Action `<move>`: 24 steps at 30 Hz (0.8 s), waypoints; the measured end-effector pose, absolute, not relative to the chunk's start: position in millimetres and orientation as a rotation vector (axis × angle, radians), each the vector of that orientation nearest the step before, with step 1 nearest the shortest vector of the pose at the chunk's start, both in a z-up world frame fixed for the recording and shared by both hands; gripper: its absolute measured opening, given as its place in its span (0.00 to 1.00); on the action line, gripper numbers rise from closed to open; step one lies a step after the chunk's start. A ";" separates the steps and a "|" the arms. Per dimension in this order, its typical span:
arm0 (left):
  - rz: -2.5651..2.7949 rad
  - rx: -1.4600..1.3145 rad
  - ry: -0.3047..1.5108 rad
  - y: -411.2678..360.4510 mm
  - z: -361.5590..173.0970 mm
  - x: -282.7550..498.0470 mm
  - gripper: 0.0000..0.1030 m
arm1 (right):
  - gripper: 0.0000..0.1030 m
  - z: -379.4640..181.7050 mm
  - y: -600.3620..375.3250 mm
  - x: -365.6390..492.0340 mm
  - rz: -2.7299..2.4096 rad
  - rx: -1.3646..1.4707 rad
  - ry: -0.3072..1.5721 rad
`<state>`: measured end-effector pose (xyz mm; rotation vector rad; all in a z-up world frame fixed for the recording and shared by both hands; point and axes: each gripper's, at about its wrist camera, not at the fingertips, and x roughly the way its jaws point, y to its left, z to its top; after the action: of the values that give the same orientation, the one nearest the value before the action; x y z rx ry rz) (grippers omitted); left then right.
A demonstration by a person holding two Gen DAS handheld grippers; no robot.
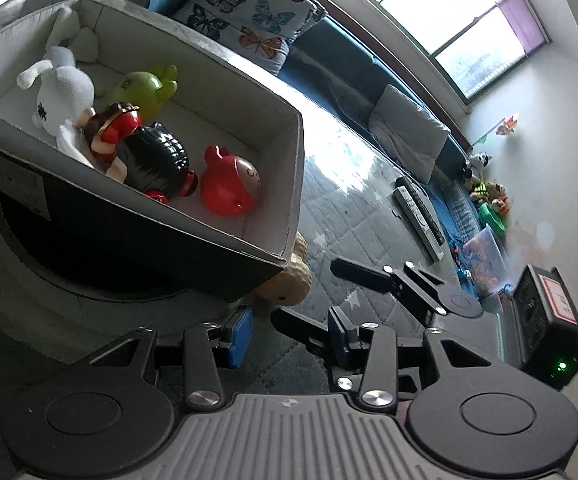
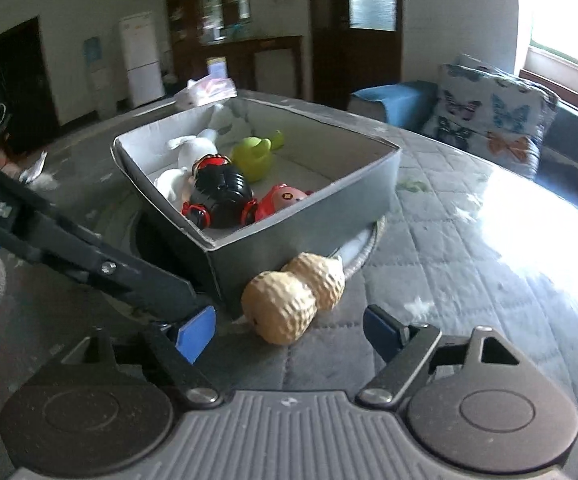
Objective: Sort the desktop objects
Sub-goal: 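Lower the left tool onto the tan peanut toy and grasp it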
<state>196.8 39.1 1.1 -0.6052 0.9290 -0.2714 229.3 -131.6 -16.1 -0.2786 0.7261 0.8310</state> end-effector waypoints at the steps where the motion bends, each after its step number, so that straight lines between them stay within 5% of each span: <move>1: -0.267 -0.607 0.931 38.0 0.7 197.8 0.43 | 0.87 -17.5 -129.9 233.1 0.849 -0.292 0.726; 24: -0.202 -0.599 0.966 25.7 -8.0 208.2 0.43 | 0.90 -42.3 -124.4 259.4 1.100 -0.348 0.650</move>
<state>208.2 25.7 -8.0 -0.5989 0.9664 -0.2024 259.4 -124.4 -42.3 -0.3479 0.6499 1.1002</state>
